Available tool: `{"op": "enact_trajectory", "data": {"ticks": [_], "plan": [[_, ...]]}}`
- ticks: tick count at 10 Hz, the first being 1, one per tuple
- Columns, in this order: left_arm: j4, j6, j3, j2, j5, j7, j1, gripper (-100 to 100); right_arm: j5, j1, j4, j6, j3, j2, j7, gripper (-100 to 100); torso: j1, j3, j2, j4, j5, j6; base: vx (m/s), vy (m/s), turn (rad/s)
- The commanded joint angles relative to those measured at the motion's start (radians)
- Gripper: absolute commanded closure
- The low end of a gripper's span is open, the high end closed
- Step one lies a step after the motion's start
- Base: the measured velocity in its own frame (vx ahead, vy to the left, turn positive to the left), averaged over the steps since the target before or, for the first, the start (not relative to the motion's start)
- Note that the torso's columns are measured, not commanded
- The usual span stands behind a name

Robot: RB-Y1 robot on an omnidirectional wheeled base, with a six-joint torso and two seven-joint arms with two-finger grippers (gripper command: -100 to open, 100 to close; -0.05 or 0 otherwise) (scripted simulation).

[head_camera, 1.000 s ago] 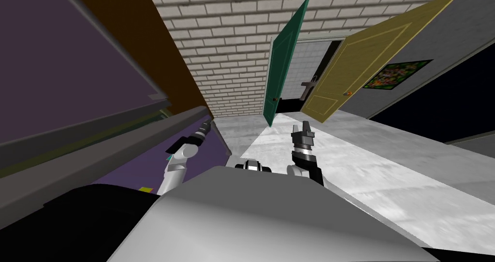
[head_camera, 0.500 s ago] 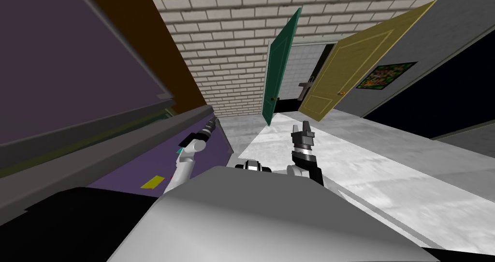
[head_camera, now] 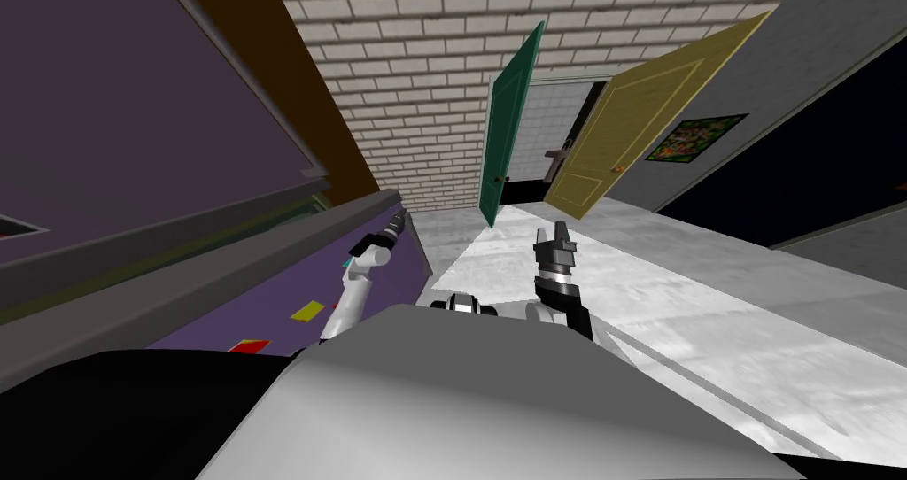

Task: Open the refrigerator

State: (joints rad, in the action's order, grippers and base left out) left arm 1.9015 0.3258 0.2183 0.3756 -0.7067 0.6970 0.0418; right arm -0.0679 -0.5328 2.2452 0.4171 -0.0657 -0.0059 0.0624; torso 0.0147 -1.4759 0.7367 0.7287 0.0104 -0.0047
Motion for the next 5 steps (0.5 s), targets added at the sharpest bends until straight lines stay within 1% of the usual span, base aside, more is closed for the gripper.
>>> {"op": "enact_trajectory", "data": {"ticks": [1, 2, 3, 4, 5], "plan": [[-0.073, -0.003, -0.055, -0.008, 0.068, -0.072, -0.052, 100, 0.000, 0.000, 0.000, 0.000, 0.000, 0.000, 0.000, 0, -0.003, 0.002, 0.002, 0.001, -0.001, -0.001, -0.121, -0.014, -0.042], [-0.089, -0.003, -0.055, -0.008, 0.091, -0.072, -0.052, 100, 0.000, 0.000, 0.000, 0.000, 0.000, 0.000, 0.000, 0, -0.002, 0.000, -0.002, 0.000, -0.001, -0.005, -0.038, -0.011, 0.010], [-0.089, -0.003, -0.055, -0.008, 0.106, -0.072, -0.052, 100, 0.000, 0.000, 0.000, 0.000, 0.000, 0.000, 0.000, 0, 0.000, -0.004, -0.007, -0.001, -0.001, -0.004, 0.010, -0.006, 0.006], [-0.119, -0.014, -0.103, -0.008, 0.146, -0.122, -0.118, 100, 0.000, -0.001, 0.000, 0.000, 0.000, 0.000, 0.000, 0, 0.001, -0.005, -0.008, -0.002, 0.000, -0.004, -0.154, -0.004, 0.001], [-0.144, -0.014, -0.125, -0.008, 0.175, -0.146, -0.158, 100, 0.000, 0.000, 0.000, 0.000, 0.000, 0.000, 0.000, 0, -0.003, -0.002, -0.003, -0.002, -0.001, 0.003, -0.228, 0.008, -0.056]]}}
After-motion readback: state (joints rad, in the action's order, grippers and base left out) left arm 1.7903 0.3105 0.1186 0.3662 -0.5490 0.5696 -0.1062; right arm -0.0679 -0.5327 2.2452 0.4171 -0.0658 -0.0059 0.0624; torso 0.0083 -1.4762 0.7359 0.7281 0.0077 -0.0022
